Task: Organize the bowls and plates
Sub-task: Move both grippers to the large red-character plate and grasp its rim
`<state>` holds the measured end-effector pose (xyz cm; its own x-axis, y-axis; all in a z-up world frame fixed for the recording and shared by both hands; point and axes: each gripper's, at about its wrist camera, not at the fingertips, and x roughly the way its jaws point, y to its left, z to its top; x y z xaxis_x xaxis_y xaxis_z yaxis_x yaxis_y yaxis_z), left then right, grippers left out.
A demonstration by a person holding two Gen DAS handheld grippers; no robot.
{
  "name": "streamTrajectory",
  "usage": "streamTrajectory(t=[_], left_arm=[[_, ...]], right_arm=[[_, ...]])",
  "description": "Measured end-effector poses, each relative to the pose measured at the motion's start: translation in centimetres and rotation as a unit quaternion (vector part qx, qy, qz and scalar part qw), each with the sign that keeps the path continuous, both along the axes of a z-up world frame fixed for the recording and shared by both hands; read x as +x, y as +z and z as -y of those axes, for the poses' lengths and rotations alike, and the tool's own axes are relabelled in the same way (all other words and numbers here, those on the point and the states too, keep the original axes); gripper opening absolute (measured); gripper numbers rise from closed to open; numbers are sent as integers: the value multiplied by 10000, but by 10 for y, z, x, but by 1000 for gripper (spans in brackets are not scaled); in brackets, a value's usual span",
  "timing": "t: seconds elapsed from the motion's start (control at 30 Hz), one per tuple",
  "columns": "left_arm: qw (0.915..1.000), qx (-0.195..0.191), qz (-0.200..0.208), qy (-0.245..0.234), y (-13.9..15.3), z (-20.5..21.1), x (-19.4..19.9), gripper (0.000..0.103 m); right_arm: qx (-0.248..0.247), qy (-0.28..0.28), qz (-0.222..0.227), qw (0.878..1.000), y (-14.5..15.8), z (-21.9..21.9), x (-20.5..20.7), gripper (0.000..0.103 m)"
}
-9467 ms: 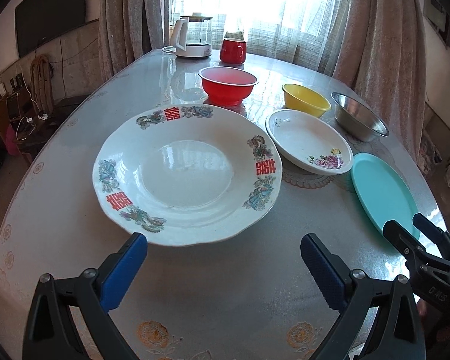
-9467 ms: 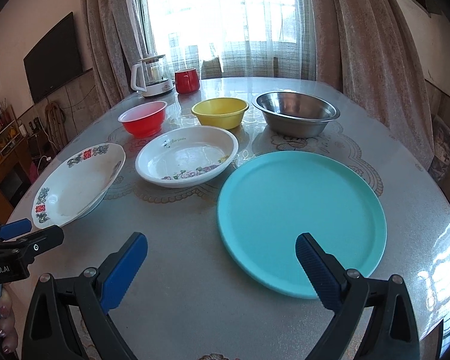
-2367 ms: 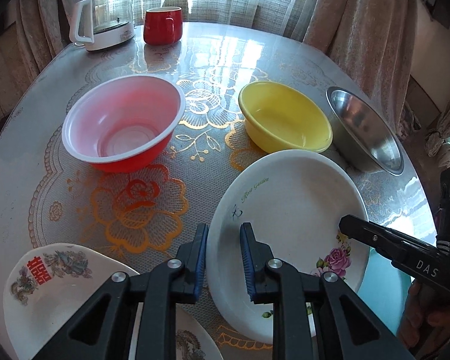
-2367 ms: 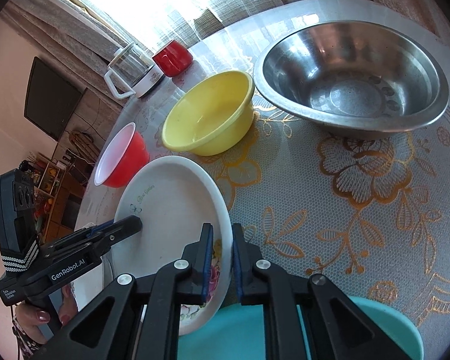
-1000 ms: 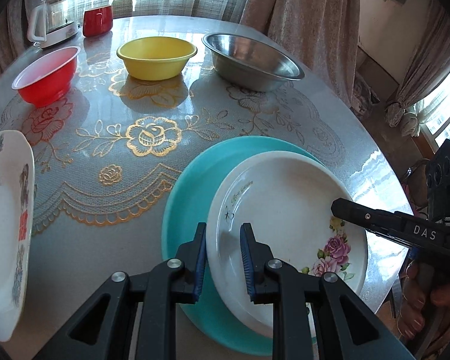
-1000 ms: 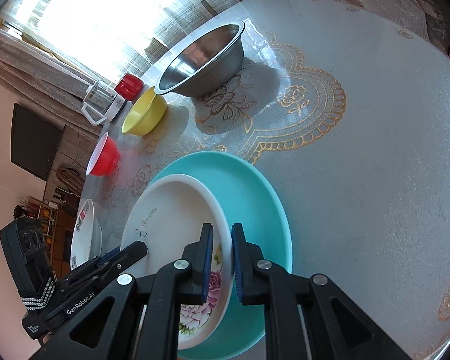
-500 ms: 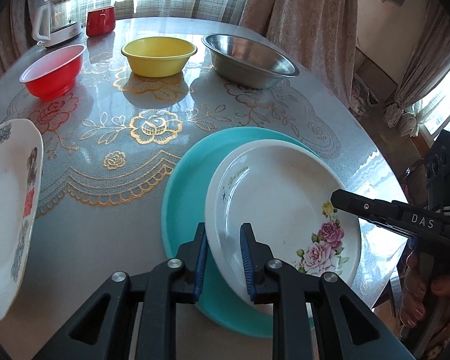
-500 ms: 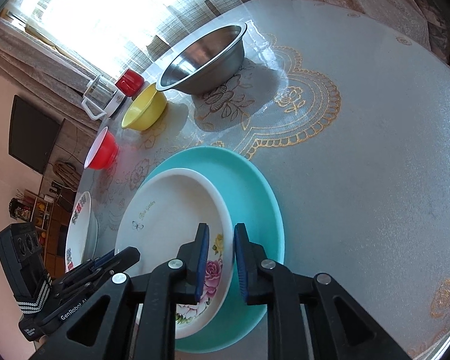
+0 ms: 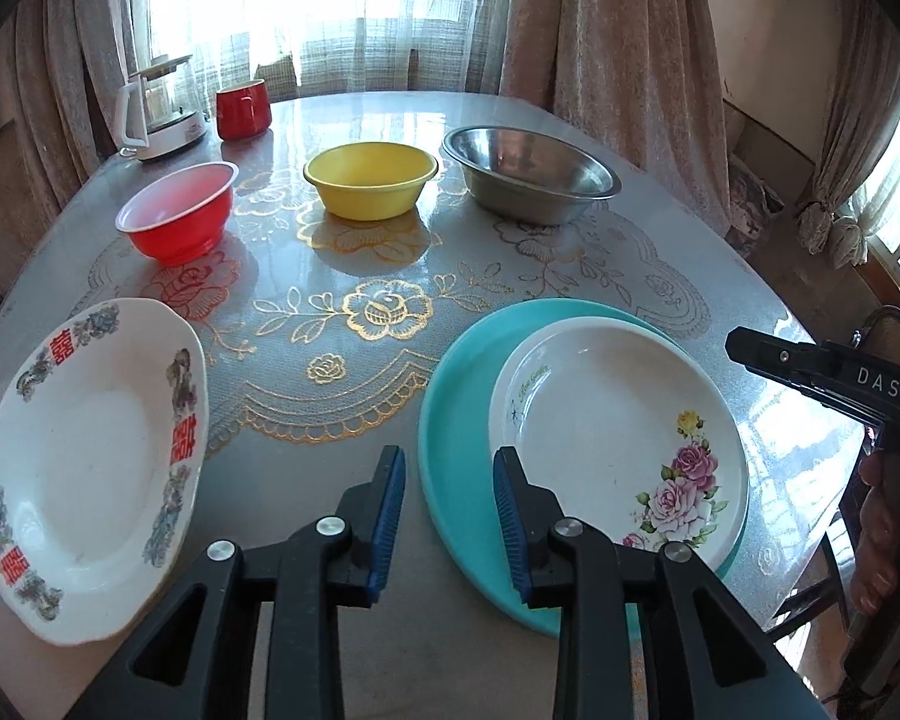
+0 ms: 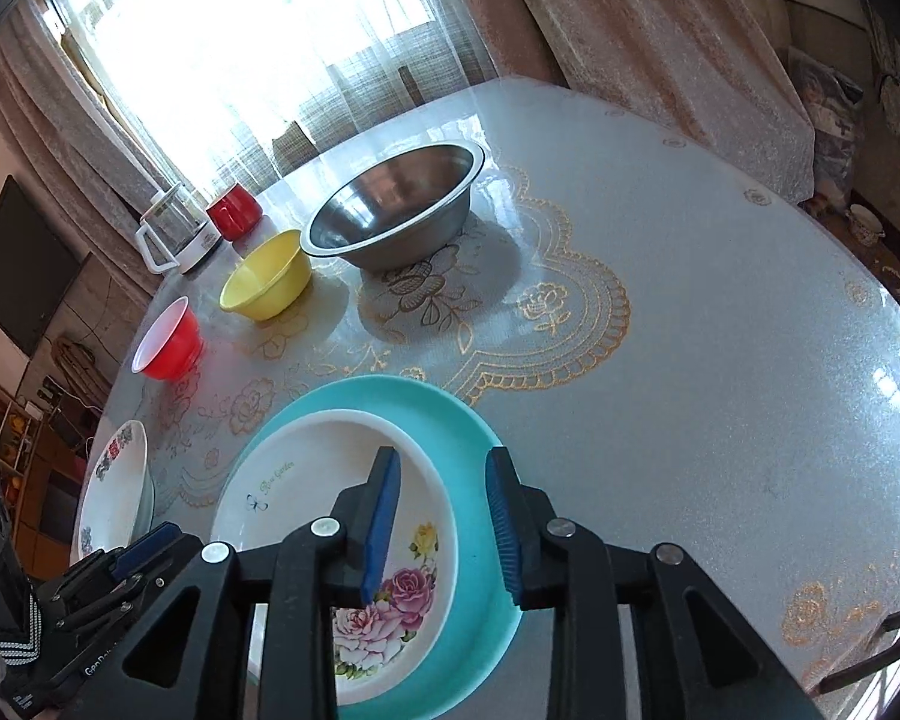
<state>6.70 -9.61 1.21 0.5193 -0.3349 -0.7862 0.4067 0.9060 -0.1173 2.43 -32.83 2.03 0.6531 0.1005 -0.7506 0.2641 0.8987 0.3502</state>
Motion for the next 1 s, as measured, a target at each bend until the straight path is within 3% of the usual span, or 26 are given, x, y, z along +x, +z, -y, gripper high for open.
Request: streamTrajectory(t=[0.07, 0.4, 0.7, 1.0], left_arm=[[9999, 86, 119, 71, 4, -7, -1, 42], [9949, 136, 510, 865, 21, -74, 0, 51], [9809, 209, 458, 1877, 17, -152, 14, 54], [9601, -43, 438, 2763, 17, -225, 23, 63]], right_arm=[[16, 160, 113, 9998, 8, -11, 1, 31], [-105, 1407, 219, 9898, 23, -104, 32, 33], [131, 2158, -69, 9763, 3, -175, 62, 39], [446, 2234, -249, 9734, -11, -206, 84, 45]])
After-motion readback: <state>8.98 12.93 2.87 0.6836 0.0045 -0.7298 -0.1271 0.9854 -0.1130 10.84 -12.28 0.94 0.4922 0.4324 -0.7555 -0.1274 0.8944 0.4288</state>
